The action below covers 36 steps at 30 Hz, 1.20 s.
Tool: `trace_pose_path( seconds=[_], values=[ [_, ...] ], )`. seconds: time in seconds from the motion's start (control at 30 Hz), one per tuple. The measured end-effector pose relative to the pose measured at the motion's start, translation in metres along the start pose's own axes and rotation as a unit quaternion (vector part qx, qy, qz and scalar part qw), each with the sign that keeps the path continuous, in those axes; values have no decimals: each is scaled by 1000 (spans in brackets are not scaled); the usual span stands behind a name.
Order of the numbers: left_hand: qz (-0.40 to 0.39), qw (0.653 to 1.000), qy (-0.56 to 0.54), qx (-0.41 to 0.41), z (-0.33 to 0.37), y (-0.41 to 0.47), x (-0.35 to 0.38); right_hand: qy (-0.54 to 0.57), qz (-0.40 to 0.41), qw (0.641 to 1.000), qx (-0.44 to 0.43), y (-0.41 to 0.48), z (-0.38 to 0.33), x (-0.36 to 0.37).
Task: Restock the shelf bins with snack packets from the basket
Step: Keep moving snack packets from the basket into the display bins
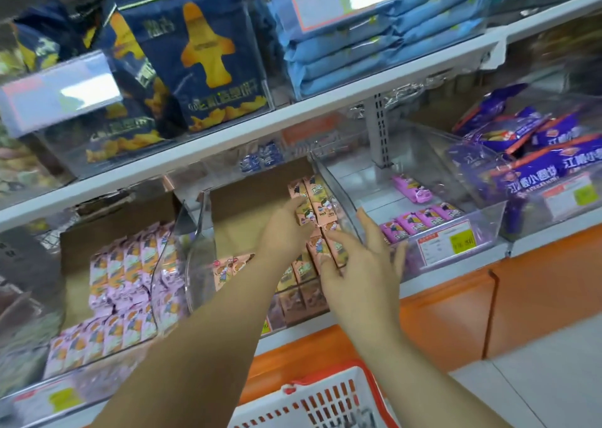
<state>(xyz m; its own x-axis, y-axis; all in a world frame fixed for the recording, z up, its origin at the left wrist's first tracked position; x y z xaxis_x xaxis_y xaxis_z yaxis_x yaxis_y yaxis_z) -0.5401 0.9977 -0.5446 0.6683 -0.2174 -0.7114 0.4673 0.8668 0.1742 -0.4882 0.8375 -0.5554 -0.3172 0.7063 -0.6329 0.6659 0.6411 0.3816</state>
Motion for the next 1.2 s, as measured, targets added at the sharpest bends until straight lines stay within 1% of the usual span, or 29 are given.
trace_pose_path(
  seconds=[0.1, 0.23, 0.3, 0.37, 0.43, 0.5, 0.53, 0.63, 0.7, 0.77, 0.83, 0.87, 0.93, 1.0, 1.1, 1.2],
  values=[
    [-13, 1000, 25, -2, -3, 0, 3, -1, -7, 1000, 1, 0, -1, 0],
    [-26, 999, 22, 9, 5, -14, -8, -12, -1, 1000, -10, -1, -3, 0],
    [-4, 999, 20, 33, 11, -28, -20, -14, 29, 999, -41, -7, -10, -2],
    [44, 996, -17, 81, 15, -51, -36, 9, 64, 993, -103, -18, -23, -4],
    [94, 985, -79, 121, 12, -84, -54, 50, 49, 984, -166, -31, -38, -1],
    [128, 974, -115, 147, -1, -123, -75, 64, -1, 973, -221, -49, -51, 8],
    [138, 972, -114, 154, -12, -142, -84, 56, -37, 968, -242, -59, -55, 17],
    [145, 978, -67, 137, -61, -192, -108, 1, -202, 943, -265, -96, -59, 58],
    [136, 986, -32, 91, -106, -220, -118, -49, -299, 912, -276, -121, -55, 87],
    [132, 991, -16, 33, -156, -248, -127, -111, -397, 865, -286, -147, -49, 114],
    [140, 990, -13, -15, -204, -277, -132, -154, -463, 826, -282, -166, -44, 138],
    [146, 988, -7, -43, -227, -290, -133, -166, -482, 815, -276, -172, -42, 148],
    [145, 983, 11, -110, -270, -313, -131, -181, -500, 805, -264, -182, -38, 167],
    [117, 979, 39, -164, -306, -330, -123, -184, -525, 796, -240, -193, -34, 188],
    [70, 975, 71, -201, -348, -349, -111, -185, -556, 784, -203, -212, -24, 224],
    [34, 973, 34, -226, -368, -359, -98, -169, -575, 782, -169, -232, -12, 255]
  ],
)
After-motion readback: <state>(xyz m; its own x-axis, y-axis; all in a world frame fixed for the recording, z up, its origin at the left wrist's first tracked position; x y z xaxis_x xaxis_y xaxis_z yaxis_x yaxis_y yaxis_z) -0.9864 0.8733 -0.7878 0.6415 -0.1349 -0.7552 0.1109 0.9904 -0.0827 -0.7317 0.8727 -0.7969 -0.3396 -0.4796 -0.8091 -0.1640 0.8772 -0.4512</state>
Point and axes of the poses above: each hand's wrist, its own y-axis towards the middle knuckle, its own x-axis out of the palm, z = x × y, the point moved 6 cm from there along y, towards the middle knuckle, and after that the axes turned 10 degrees about -y, right-handed, at the moved point
